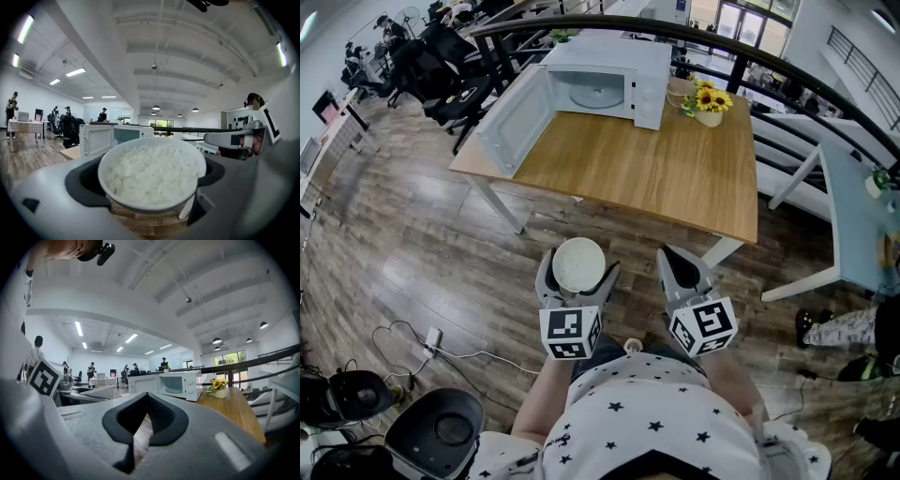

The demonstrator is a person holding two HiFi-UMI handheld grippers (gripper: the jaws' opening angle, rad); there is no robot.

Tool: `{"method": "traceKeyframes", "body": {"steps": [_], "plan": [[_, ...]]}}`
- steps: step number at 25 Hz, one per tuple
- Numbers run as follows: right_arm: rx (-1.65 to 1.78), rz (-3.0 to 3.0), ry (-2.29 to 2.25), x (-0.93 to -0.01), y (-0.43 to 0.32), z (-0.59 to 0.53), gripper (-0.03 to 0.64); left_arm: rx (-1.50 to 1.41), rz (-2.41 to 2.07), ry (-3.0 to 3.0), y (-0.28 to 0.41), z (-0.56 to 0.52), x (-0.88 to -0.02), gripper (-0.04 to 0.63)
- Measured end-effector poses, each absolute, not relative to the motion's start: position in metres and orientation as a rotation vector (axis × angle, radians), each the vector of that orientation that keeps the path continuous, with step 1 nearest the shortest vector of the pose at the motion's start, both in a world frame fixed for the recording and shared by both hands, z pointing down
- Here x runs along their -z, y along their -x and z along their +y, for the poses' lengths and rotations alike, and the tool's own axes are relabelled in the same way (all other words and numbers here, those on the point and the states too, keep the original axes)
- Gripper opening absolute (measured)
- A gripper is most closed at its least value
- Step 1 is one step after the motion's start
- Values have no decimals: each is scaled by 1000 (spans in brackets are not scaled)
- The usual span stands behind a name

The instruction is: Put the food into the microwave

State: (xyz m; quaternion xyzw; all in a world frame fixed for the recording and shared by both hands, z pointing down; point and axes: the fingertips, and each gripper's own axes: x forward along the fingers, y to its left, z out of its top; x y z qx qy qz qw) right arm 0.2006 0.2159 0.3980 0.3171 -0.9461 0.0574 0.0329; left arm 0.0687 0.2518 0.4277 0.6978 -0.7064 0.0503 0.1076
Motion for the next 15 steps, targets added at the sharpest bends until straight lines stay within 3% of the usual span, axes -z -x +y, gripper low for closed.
{"method": "traceKeyframes", "body": {"steps": [15], "plan": [[-262, -2946, -950, -403, -207, 211, 5, -134, -2108, -2029, -74, 248, -430, 529]]}}
